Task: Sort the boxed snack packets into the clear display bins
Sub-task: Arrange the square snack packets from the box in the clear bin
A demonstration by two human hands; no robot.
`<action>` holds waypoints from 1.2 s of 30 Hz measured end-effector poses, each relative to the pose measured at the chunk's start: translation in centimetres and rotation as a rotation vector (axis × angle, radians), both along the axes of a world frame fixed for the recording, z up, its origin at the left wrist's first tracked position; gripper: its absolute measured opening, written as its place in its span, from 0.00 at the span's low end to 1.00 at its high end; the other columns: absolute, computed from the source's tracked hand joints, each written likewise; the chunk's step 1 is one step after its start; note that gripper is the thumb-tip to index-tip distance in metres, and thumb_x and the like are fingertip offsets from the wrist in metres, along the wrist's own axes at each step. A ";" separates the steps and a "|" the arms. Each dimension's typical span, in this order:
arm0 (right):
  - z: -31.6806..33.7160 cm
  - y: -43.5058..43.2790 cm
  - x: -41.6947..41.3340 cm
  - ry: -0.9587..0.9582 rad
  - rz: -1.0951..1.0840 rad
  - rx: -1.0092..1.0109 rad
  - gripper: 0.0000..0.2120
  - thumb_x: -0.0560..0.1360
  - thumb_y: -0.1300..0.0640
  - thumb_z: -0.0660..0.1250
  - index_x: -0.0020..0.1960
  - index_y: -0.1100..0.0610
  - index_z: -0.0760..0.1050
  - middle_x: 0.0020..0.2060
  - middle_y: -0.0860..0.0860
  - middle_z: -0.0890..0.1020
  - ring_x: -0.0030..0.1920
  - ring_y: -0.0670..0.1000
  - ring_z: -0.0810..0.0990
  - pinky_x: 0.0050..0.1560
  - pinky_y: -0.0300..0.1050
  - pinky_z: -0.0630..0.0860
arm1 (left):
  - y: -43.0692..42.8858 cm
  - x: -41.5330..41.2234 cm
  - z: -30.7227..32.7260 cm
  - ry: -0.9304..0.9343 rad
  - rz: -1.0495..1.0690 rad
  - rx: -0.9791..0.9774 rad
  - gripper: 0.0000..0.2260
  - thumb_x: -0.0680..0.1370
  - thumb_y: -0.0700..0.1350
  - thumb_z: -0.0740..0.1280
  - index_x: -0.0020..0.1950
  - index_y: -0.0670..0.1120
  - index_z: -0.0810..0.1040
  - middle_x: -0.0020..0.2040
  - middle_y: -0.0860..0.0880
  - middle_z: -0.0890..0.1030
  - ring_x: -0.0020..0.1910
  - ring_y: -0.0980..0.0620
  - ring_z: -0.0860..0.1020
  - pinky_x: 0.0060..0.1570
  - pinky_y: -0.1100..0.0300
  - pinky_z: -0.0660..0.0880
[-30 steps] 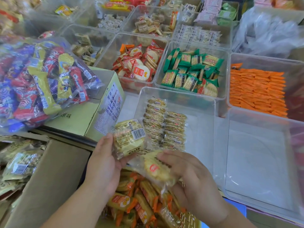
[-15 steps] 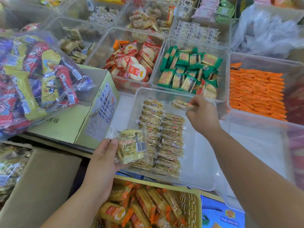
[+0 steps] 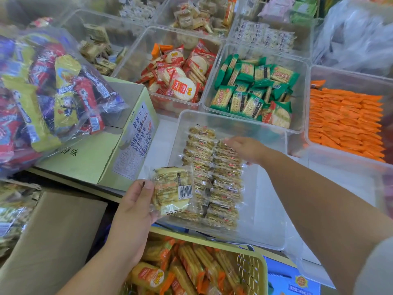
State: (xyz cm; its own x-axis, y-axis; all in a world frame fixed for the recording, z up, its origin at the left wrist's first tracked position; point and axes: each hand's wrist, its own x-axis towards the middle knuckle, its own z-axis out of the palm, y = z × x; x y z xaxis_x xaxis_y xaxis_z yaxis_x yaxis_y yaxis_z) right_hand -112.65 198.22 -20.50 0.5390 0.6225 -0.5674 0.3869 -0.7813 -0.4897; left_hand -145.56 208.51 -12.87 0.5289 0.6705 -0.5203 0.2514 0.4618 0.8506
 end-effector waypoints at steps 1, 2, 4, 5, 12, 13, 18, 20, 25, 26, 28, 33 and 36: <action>-0.1 0.1 0.1 0.042 -0.035 0.002 0.30 0.81 0.32 0.52 0.76 0.47 0.68 0.73 0.53 0.71 0.57 0.56 0.77 0.42 0.45 0.81 | 0.0 -0.1 0.0 -0.003 -0.004 -0.002 0.14 0.76 0.60 0.64 0.49 0.51 0.82 0.54 0.37 0.83 0.57 0.37 0.82 0.61 0.43 0.79; -0.1 0.3 0.3 0.071 -0.046 -0.001 0.28 0.82 0.34 0.52 0.76 0.48 0.67 0.73 0.53 0.71 0.54 0.55 0.77 0.38 0.43 0.81 | 0.1 -0.1 -0.1 -0.010 -0.008 -0.008 0.14 0.76 0.60 0.64 0.49 0.52 0.82 0.54 0.39 0.83 0.56 0.38 0.82 0.61 0.43 0.79; 0.1 0.5 1.0 0.092 -0.009 -0.036 0.27 0.83 0.37 0.53 0.76 0.49 0.68 0.72 0.54 0.72 0.53 0.56 0.79 0.41 0.45 0.83 | 0.1 -0.1 -0.1 -0.029 -0.010 -0.030 0.14 0.76 0.60 0.64 0.49 0.52 0.82 0.52 0.43 0.79 0.53 0.41 0.77 0.61 0.42 0.79; 0.1 0.6 1.3 0.097 0.017 -0.056 0.27 0.83 0.36 0.53 0.75 0.49 0.68 0.72 0.54 0.73 0.53 0.56 0.80 0.45 0.47 0.83 | 0.1 -0.1 -0.1 -0.037 -0.007 -0.039 0.13 0.76 0.60 0.65 0.49 0.53 0.83 0.52 0.44 0.78 0.53 0.42 0.76 0.60 0.41 0.79; -1.1 1.5 0.2 -0.114 0.227 -0.161 0.31 0.83 0.36 0.45 0.79 0.53 0.62 0.77 0.55 0.68 0.75 0.58 0.66 0.73 0.51 0.61 | 0.3 -0.2 -0.2 -0.034 0.026 -0.035 0.15 0.75 0.59 0.65 0.51 0.49 0.82 0.54 0.37 0.81 0.55 0.36 0.80 0.63 0.38 0.78; -1.3 1.7 0.0 -0.122 0.212 -0.159 0.31 0.84 0.36 0.45 0.78 0.53 0.63 0.76 0.56 0.69 0.75 0.58 0.67 0.72 0.51 0.62 | 0.3 -0.2 -0.2 -0.031 0.031 -0.033 0.15 0.76 0.58 0.65 0.51 0.48 0.81 0.56 0.38 0.83 0.56 0.38 0.81 0.63 0.38 0.77; -1.7 1.6 -0.9 -0.185 0.095 -0.080 0.28 0.83 0.37 0.48 0.72 0.53 0.71 0.67 0.57 0.78 0.66 0.59 0.75 0.59 0.49 0.69 | 0.1 -0.1 0.3 -0.045 -0.005 -0.014 0.13 0.78 0.57 0.64 0.50 0.50 0.82 0.57 0.44 0.86 0.58 0.44 0.84 0.57 0.46 0.80; -1.0 0.9 -1.6 -0.200 0.012 -0.032 0.31 0.82 0.34 0.50 0.72 0.54 0.71 0.66 0.57 0.79 0.65 0.60 0.76 0.57 0.49 0.70 | 0.1 -0.1 0.5 -0.044 -0.004 -0.010 0.12 0.78 0.57 0.64 0.48 0.52 0.82 0.56 0.44 0.86 0.57 0.44 0.85 0.55 0.49 0.82; 4.2 -1.4 -5.3 -0.386 -0.062 0.060 0.32 0.80 0.32 0.53 0.72 0.52 0.72 0.68 0.54 0.77 0.66 0.57 0.76 0.62 0.53 0.74 | -0.7 -0.4 0.9 -0.006 -0.027 0.135 0.17 0.77 0.64 0.68 0.44 0.51 0.79 0.40 0.50 0.81 0.42 0.44 0.78 0.51 0.49 0.76; 5.6 -2.0 -6.9 -0.384 -0.059 0.170 0.32 0.79 0.31 0.54 0.71 0.51 0.73 0.67 0.52 0.78 0.64 0.55 0.77 0.61 0.52 0.75 | -1.1 -0.6 1.0 0.013 -0.067 0.243 0.17 0.76 0.65 0.68 0.43 0.52 0.78 0.37 0.53 0.76 0.38 0.48 0.73 0.46 0.53 0.72; 8.4 -3.4 -10.8 -0.253 -0.092 0.380 0.31 0.76 0.28 0.53 0.66 0.47 0.76 0.59 0.48 0.82 0.55 0.47 0.81 0.53 0.48 0.79 | -2.0 -1.2 1.2 0.042 -0.180 0.543 0.12 0.75 0.62 0.66 0.44 0.55 0.78 0.40 0.57 0.76 0.39 0.57 0.74 0.44 0.63 0.70; 12.0 -6.7 -19.2 0.660 -0.426 0.487 0.24 0.71 0.26 0.61 0.58 0.38 0.76 0.46 0.53 0.86 0.42 0.56 0.87 0.34 0.51 0.82 | -4.1 -2.1 2.2 -0.102 -0.384 1.086 0.05 0.77 0.55 0.70 0.50 0.55 0.81 0.67 0.58 0.74 0.64 0.59 0.76 0.59 0.69 0.73; 11.5 -7.6 -21.7 0.965 -0.521 0.590 0.21 0.75 0.39 0.68 0.63 0.47 0.75 0.53 0.60 0.85 0.47 0.61 0.85 0.44 0.55 0.83 | -4.8 -1.8 3.0 -0.207 -0.488 1.324 0.10 0.75 0.53 0.74 0.49 0.49 0.83 0.67 0.48 0.76 0.64 0.50 0.78 0.61 0.57 0.77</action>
